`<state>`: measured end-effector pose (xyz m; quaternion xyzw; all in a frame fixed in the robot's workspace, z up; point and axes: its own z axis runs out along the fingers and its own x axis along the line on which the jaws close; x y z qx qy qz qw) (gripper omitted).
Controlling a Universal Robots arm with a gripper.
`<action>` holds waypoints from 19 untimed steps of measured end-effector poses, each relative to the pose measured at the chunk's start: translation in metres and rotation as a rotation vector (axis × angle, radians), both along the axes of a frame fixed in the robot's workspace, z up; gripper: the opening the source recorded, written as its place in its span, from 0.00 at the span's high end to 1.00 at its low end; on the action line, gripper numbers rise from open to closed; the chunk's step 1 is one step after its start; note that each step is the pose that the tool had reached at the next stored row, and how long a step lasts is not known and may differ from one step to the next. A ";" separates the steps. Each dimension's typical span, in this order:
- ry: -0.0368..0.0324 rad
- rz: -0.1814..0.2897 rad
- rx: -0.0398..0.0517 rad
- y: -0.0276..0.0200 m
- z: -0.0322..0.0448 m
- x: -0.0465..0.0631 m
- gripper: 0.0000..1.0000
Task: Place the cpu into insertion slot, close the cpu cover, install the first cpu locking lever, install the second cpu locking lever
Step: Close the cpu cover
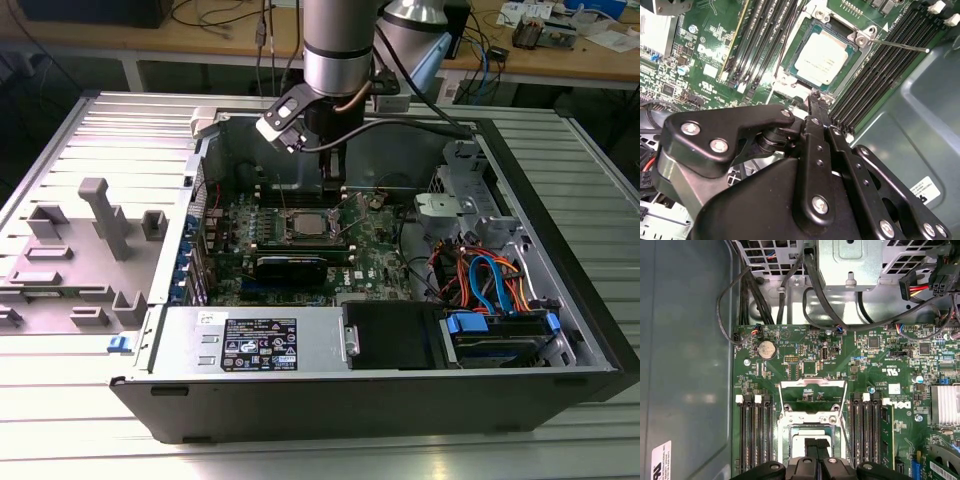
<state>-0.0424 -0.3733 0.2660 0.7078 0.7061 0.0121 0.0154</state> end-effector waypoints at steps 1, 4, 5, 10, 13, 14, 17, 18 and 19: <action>0.0000 0.000 0.0000 0.0000 0.0006 0.000 0.89; -0.0002 0.000 0.0004 0.0001 0.0026 0.000 0.89; -0.0002 0.000 0.0004 0.0001 0.0026 0.000 0.89; 0.0000 0.000 -0.0001 0.0000 0.0028 0.005 0.89; 0.0000 0.000 0.0000 0.0000 0.0027 0.005 0.89; 0.0000 0.000 0.0001 0.0000 0.0027 0.005 0.89; 0.0000 0.000 0.0000 0.0000 0.0027 0.006 0.89; 0.0000 0.000 0.0001 0.0000 0.0027 0.006 0.89; 0.0000 0.000 0.0000 0.0000 0.0027 0.007 0.89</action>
